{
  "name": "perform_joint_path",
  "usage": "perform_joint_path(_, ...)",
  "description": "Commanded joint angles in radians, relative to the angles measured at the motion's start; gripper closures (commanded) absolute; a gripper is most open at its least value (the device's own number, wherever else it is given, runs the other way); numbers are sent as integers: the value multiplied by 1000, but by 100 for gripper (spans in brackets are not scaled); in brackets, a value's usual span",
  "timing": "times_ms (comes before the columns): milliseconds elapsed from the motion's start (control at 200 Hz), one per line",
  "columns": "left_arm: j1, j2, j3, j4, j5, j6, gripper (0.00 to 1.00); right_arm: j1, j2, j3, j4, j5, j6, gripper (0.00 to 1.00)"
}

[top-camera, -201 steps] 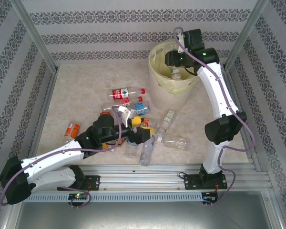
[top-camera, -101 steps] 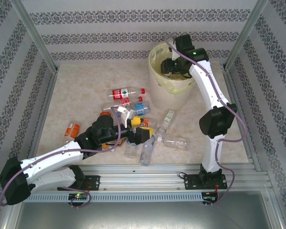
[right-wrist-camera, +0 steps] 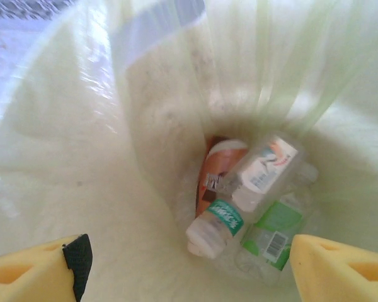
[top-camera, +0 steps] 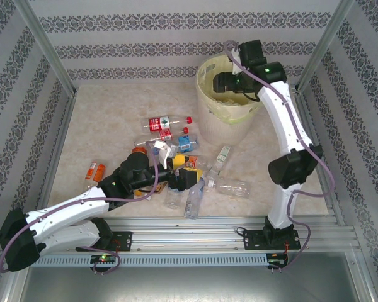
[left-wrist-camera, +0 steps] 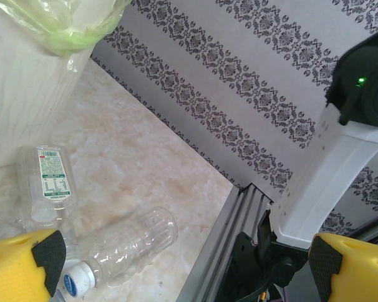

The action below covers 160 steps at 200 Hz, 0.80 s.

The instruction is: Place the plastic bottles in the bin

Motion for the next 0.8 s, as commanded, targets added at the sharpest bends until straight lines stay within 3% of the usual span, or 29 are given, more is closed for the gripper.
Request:
perform_joint_path(0,-10,-18,-4,3,-2,5,0,3,-116,-44,-3,17,-34,17)
perform_joint_path(260,-11,-21,25,-125,18,62,0,28,-372,-299,22,20,-31,18)
perform_joint_path(400,-11,-29,43,-200,54,94,0,66,-540,-503,31,91,38,18)
perform_joint_path(540,-11,-22,31,-162,120,98,0,101,-705,-760,70,103,136,18)
perform_joint_path(794,-11,18,20,-94,135,60,0,149,-894,-1157,194,130,362,14)
